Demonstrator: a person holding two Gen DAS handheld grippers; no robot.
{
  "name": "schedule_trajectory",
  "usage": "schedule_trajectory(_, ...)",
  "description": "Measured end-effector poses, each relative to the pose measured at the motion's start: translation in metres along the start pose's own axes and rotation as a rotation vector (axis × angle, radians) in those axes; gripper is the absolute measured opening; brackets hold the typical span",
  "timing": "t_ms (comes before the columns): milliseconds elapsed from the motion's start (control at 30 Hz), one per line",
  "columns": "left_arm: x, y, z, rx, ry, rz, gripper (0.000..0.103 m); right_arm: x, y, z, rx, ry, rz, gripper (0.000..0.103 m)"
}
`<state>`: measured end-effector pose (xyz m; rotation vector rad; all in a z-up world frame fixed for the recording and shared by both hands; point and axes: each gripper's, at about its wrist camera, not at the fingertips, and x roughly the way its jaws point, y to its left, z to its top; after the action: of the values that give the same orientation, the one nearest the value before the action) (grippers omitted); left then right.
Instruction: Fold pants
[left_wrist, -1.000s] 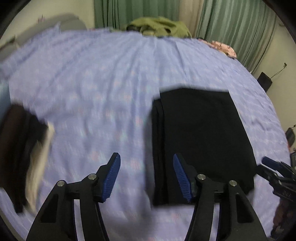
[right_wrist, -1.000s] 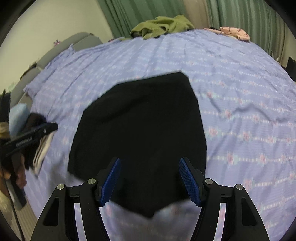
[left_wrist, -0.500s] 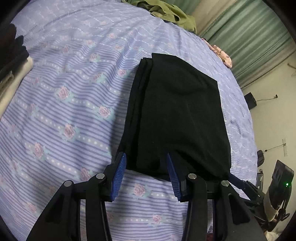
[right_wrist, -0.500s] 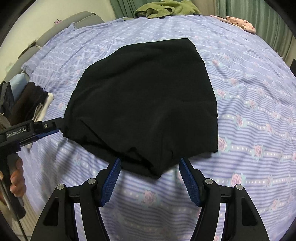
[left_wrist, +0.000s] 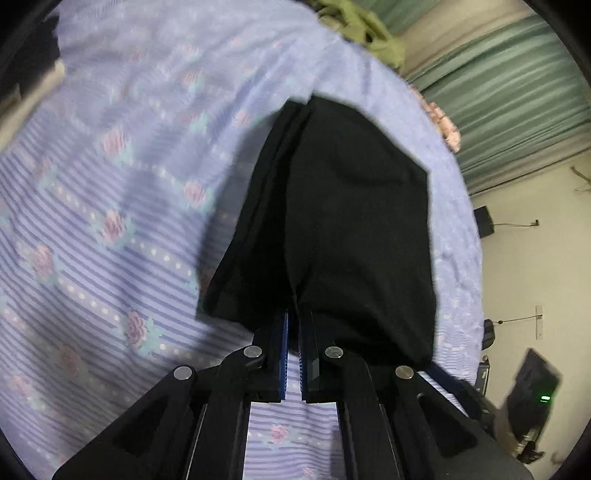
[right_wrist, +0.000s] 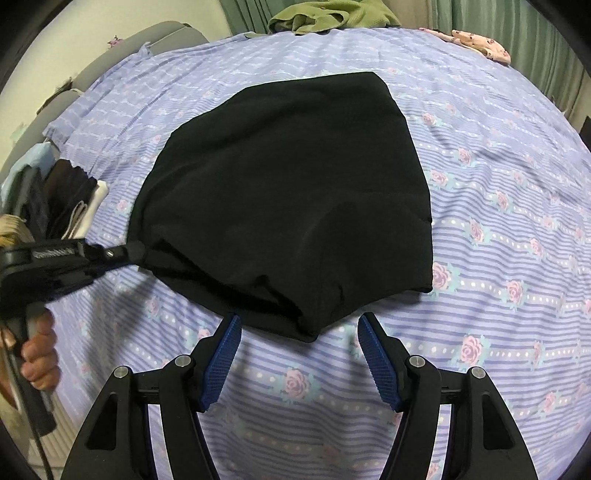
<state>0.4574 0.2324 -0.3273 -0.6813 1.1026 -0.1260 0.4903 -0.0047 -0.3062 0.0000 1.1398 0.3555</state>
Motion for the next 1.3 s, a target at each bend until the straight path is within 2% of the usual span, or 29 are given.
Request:
schedule_trajectory(100,-0.028,-0.008,0.003,0.011,-0.043,-0.024,0.006,-0.002,0.000,-0.001,-0.002,-0.008,-0.001,0.067)
schedule_trajectory(200,-0.036,-0.012,0.007,0.082,-0.024,0.057,0.006,-0.004,-0.001,-0.001,0.007,-0.010,0.006,0.067)
schedule_trajectory(333,-0.015,0.012,0.005,0.060,0.065,0.107,0.006,-0.005,0.001,-0.002,-0.009,-0.007,-0.004,0.067)
schedule_trajectory(533,0.010,0.038,-0.005,0.046,0.122,0.303,0.006,-0.013,0.003,-0.003,-0.012,-0.006,-0.035,0.067)
schedule_trajectory(567,0.009,0.039,-0.007,0.054,0.123,0.315,0.006,-0.015,0.004,-0.003,-0.010,-0.009,-0.037,0.067)
schedule_trajectory(633,-0.001,0.033,-0.006,0.085,0.096,0.326,0.012,-0.021,0.005,-0.002,-0.016,-0.025,-0.051,0.067)
schedule_trajectory(700,-0.016,0.019,0.000,0.147,0.021,0.344,0.040,-0.031,0.007,0.002,-0.034,-0.076,-0.076,0.067)
schedule_trajectory(733,-0.021,0.014,0.004,0.169,-0.019,0.344,0.045,-0.036,0.006,0.005,-0.033,-0.104,-0.087,0.067)
schedule_trajectory(800,-0.030,0.001,0.018,0.222,-0.112,0.331,0.061,-0.045,0.000,0.012,-0.009,-0.169,-0.108,0.077)
schedule_trajectory(833,-0.030,-0.005,0.027,0.243,-0.146,0.315,0.065,-0.047,-0.003,0.016,0.009,-0.198,-0.120,0.084)
schedule_trajectory(900,-0.024,-0.012,0.046,0.269,-0.169,0.290,0.066,-0.045,-0.016,0.030,0.067,-0.252,-0.154,0.084)
schedule_trajectory(1000,0.001,-0.018,0.084,0.279,-0.164,0.262,0.066,-0.029,-0.031,0.052,0.144,-0.261,-0.143,0.084)
schedule_trajectory(1100,0.027,-0.012,0.107,0.253,-0.117,0.225,0.066,-0.008,-0.047,0.070,0.222,-0.256,-0.137,0.084)
schedule_trajectory(1300,0.066,-0.008,0.133,0.235,-0.051,0.225,0.064,0.017,-0.056,0.084,0.256,-0.235,-0.112,0.084)
